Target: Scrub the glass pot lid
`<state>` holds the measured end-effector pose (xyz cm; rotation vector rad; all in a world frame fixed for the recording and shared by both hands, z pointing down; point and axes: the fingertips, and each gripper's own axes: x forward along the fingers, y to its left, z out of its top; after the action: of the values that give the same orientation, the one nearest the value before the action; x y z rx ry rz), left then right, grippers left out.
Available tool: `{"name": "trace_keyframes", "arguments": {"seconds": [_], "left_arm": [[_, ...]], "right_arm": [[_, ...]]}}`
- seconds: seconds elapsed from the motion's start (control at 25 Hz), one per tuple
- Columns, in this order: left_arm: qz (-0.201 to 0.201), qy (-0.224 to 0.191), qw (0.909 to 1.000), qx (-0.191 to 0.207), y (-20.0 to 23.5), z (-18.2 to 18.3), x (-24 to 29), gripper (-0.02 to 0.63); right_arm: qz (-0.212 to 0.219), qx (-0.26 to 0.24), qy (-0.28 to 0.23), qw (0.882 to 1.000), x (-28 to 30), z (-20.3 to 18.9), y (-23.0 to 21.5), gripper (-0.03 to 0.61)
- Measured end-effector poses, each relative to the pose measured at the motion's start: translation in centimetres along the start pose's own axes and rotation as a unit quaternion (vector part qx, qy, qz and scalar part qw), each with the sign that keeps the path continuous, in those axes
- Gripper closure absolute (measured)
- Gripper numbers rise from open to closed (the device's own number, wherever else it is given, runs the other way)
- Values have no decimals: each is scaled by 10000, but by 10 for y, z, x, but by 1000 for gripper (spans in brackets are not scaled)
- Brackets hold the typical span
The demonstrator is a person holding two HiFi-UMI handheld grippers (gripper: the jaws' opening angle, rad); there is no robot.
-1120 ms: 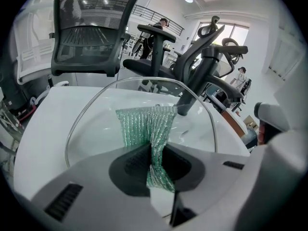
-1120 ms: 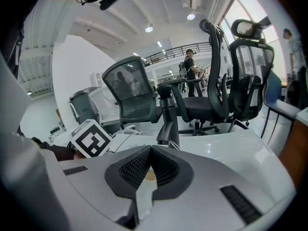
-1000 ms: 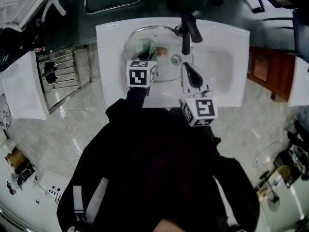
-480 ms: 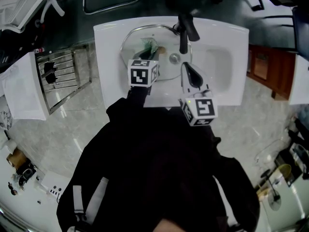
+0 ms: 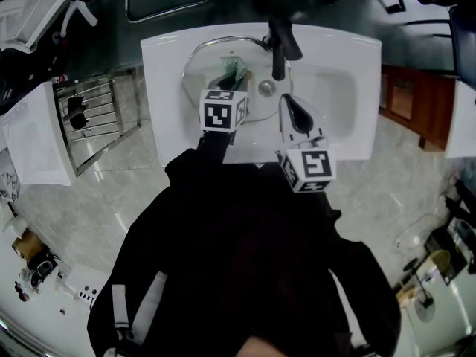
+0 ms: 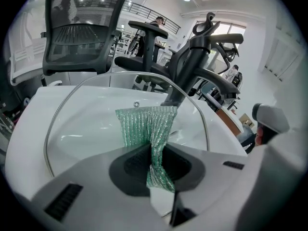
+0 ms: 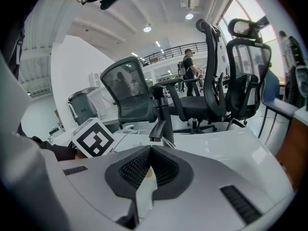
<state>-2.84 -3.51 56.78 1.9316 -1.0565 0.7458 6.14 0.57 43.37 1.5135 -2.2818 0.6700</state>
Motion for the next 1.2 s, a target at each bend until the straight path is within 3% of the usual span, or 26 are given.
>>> {"name": "trace_keyframes", "arguments": {"seconds": [1.2], "left_arm": [[-120, 65, 9998, 122, -29, 2, 13, 554]], "right_arm": [[-25, 7, -6, 10000, -10, -8, -16, 575]]}}
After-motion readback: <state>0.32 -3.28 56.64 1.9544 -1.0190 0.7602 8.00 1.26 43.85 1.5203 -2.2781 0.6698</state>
